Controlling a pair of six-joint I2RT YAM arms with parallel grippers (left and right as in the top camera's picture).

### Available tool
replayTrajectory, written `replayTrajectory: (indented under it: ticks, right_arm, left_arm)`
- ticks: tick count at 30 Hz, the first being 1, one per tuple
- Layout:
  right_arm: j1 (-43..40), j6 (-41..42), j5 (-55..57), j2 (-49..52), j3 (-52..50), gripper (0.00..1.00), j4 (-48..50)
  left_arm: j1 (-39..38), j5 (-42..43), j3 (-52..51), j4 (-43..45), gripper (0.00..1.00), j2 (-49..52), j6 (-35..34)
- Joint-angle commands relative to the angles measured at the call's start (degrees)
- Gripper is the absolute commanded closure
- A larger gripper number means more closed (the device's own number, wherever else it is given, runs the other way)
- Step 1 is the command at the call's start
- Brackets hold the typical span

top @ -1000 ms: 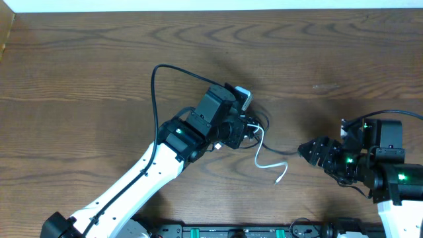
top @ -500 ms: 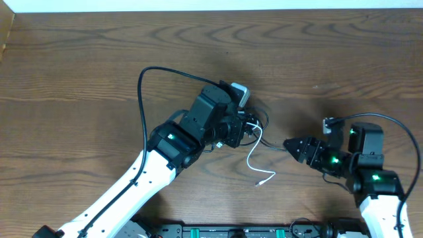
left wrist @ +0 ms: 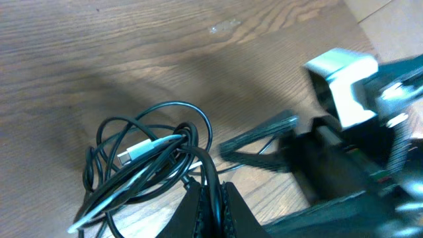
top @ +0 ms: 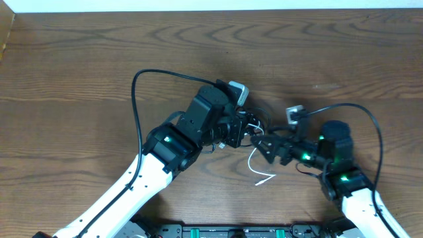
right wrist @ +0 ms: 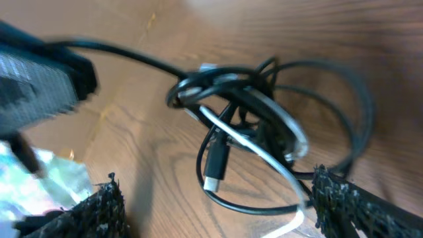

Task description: Untangle cables

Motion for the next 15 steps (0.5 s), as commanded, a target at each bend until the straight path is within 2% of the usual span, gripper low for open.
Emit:
replayTrajectory:
  ticks: [1,4,7,8,11,13,15]
  right_arm:
    - [4.46,-6.51,12.87,2.93,-0.2,0.11,1.14]
    - [5.64,-8.24,19.93,4.57,-0.2,0.11,2.56]
    - [5.68,-9.01,21.97,5.57,-0.2,0.18,6.12]
    - [5.68,-8.98,21.99,5.79,-0.2,0.22,7.08]
    - [5.73,-8.5,21.92,6.69,-0.2,0.48,9.27]
    - [5.97,-6.91,21.46,6.99,-0.2,0.54,9.25]
    - [6.34,-6.34,18.99,7.1,-0.2,0.53,9.25]
  left_arm:
    - [0.17,1.55,1.77,0.5,0.93,-2.14,-0.85]
    - [0.2,1.55,1.77,0.5,0.92,-2.58,-1.42]
    - [0.17,2.62,1.77,0.52,0.93,-2.8,-1.77]
    - [0.17,2.62,1.77,0.5,0.93,-2.82,-2.21]
    - [0.17,2.62,1.77,0.5,0.93,-2.84,-2.75]
    - [0.17,2.62,1.77,0.5,0.93,-2.84,-2.78]
    - [0.17,2.62,1.77,0.5,0.92,-2.84,-2.75]
